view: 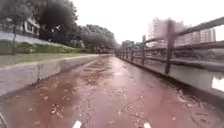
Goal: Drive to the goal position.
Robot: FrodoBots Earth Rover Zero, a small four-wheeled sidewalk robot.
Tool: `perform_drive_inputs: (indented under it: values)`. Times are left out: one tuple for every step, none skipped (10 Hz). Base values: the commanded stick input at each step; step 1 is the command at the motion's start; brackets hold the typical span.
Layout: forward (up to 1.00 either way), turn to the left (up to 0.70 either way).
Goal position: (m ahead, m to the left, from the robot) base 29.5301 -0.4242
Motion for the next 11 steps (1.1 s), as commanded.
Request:
perform_drive_inputs:
  values:
    - [0.50, 0.00]
    - [0.50, 0.00]
    - [0.50, 0.00]
    - [0.50, 0.00]
    - [0.50, 0.00]
    - [0.50, 0.00]
    - [0.50, 0.00]
    - [0.50, 0.00]
    - [0.50, 0.00]
    - [0.50, 0.00]
    - [0.50, 0.00]
